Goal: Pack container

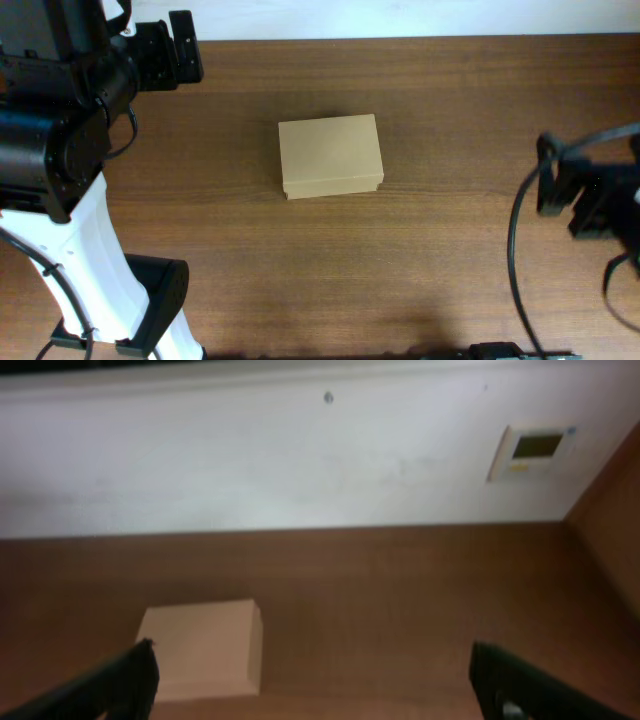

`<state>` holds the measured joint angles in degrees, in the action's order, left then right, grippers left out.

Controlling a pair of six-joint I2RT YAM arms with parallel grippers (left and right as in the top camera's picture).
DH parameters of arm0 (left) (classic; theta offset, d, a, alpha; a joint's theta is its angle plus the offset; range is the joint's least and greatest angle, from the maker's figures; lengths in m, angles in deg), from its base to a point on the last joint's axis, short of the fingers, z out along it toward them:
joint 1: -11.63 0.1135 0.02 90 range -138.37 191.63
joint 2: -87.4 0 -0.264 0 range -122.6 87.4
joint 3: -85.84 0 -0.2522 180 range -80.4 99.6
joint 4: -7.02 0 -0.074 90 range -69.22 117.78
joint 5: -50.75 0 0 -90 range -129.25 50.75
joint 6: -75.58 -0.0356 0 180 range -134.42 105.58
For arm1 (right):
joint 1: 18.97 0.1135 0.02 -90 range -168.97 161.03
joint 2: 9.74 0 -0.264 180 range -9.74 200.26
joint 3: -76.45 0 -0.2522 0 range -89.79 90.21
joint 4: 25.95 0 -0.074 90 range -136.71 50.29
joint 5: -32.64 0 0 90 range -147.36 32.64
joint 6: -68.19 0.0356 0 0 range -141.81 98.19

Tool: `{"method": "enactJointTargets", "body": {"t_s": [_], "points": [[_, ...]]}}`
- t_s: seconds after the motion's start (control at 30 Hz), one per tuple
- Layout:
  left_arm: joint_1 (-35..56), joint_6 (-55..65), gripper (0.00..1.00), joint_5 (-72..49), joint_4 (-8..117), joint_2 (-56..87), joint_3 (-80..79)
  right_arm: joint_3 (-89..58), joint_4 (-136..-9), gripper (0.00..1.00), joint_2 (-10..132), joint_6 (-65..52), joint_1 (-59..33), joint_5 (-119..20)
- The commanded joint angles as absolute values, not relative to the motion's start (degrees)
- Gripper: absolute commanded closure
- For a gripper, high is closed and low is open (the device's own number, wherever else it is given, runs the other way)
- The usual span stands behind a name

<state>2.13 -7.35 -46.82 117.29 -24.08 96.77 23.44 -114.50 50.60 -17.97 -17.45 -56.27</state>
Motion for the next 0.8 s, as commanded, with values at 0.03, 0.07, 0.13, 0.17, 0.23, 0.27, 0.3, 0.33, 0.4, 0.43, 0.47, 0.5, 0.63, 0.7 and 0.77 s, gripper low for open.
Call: {"method": "enactJointTargets", "body": {"t_s": [0.03, 0.07, 0.13, 0.17, 0.23, 0.27, 0.3, 0.33, 0.4, 0.43, 0.47, 0.5, 0.63, 0.7, 0.77], "points": [[2.3, -7.9, 0.0, -47.2, 117.4, -24.5, 96.7, 4.4, -103.8, 0.01, 39.3, -18.2, -17.5, -57.3], [2.3, -7.9, 0.0, -47.2, 117.4, -24.5, 96.7, -1.0, -99.6, 0.01, 36.0, -18.2, -17.5, -56.9], [2.3, -7.9, 0.0, -47.2, 117.4, -24.5, 96.7, -9.7, -92.8, 0.01, 30.6, -18.2, -17.5, -56.6], [2.3, -7.9, 0.0, -47.2, 117.4, -24.5, 96.7, -14.9, -88.8, 0.01, 27.4, -18.2, -17.6, -56.6], [2.3, -7.9, 0.0, -47.2, 117.4, -24.5, 96.7, -23.7, -82.5, 0.01, 22.0, -18.2, -17.6, -56.6], [2.3, -7.9, 0.0, -47.2, 117.4, -24.5, 96.7, -27.8, -80.0, 0.01, 19.4, -18.2, -17.6, -56.6], [2.3, -7.9, 0.0, -47.2, 117.4, -24.5, 96.7, -31.7, -77.9, 0.01, 17.0, -18.2, -17.6, -56.6], [2.3, -7.9, 0.0, -47.2, 117.4, -24.5, 96.7, -35.9, -75.9, 0.01, 14.5, -18.2, -17.6, -56.6], [2.3, -7.9, 0.0, -47.2, 117.4, -24.5, 96.7, -42.3, -73.1, 0.01, 10.6, -18.2, -17.8, -56.6], [2.3, -7.9, 0.0, -47.2, 117.4, -24.5, 96.7, -45.2, -71.8, 0.01, 8.8, -18.2, -18.1, -56.6], [2.3, -7.9, 0.0, -47.2, 117.4, -24.5, 96.7, -47.8, -70.7, 0.01, 7.2, -18.2, -18.6, -56.6], [2.3, -7.9, 0.0, -47.2, 117.4, -24.5, 96.7, -50.6, -69.4, 0.01, 5.4, -18.2, -19.2, -56.6], [2.3, -7.9, 0.0, -47.2, 117.4, -24.5, 96.7, -59.0, -63.5, 0.01, 0.3, -18.2, -20.4, -56.6], [2.3, -7.9, 0.0, -47.2, 117.4, -24.5, 96.7, -62.5, -60.0, 0.01, -1.8, -18.2, -20.9, -56.6], [2.3, -7.9, 0.0, -47.2, 117.4, -24.5, 96.7, -65.4, -56.9, 0.01, -3.3, -18.2, -21.3, -57.1]]}}
